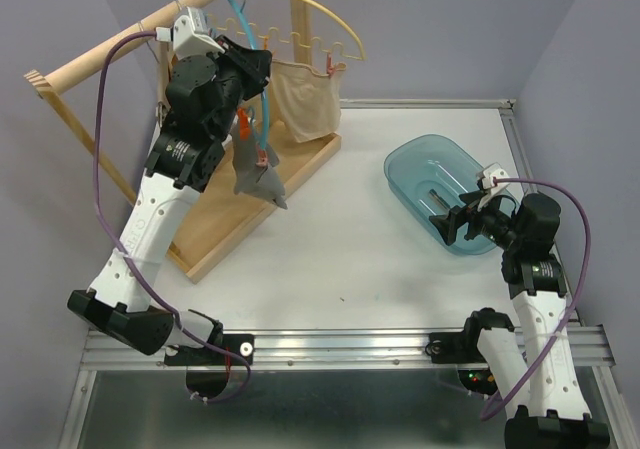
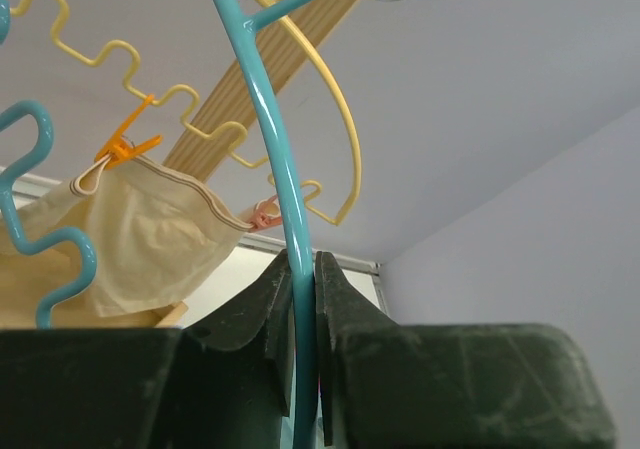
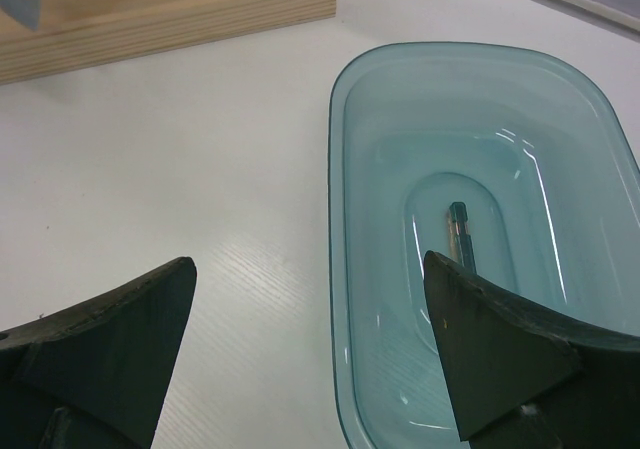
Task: Remove the underwear clipped to the hanger
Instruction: Pick up the hanger from the clothesline.
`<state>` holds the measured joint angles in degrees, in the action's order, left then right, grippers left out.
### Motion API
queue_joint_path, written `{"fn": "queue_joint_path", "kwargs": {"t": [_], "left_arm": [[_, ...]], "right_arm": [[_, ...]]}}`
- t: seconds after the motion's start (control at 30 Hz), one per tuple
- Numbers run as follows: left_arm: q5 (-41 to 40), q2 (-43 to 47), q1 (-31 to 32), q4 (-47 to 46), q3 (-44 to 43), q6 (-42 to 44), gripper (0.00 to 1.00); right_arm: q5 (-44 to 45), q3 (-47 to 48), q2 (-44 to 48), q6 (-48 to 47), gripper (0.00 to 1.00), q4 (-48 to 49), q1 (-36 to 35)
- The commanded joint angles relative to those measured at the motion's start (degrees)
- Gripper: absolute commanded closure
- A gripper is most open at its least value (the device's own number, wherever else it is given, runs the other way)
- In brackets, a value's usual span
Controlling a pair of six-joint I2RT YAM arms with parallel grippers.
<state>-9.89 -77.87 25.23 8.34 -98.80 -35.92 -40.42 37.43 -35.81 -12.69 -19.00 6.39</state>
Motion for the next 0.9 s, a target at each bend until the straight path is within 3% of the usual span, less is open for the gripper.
{"fn": "queue_joint_path", "kwargs": {"t": [0.0,0.87], "left_arm": [[2.77,4.74,-0.19,-7.99,1.68,0.06,1.00],[14.11,16.34,0.25,-12.03,15.48,-6.35,1.00]], "right_arm": [[0.35,2.39,0.75,-0.58,0.00,0.90,0.02],[0.61,2.30,0.13,-0.85,0.00,0.90,-0.07]]}}
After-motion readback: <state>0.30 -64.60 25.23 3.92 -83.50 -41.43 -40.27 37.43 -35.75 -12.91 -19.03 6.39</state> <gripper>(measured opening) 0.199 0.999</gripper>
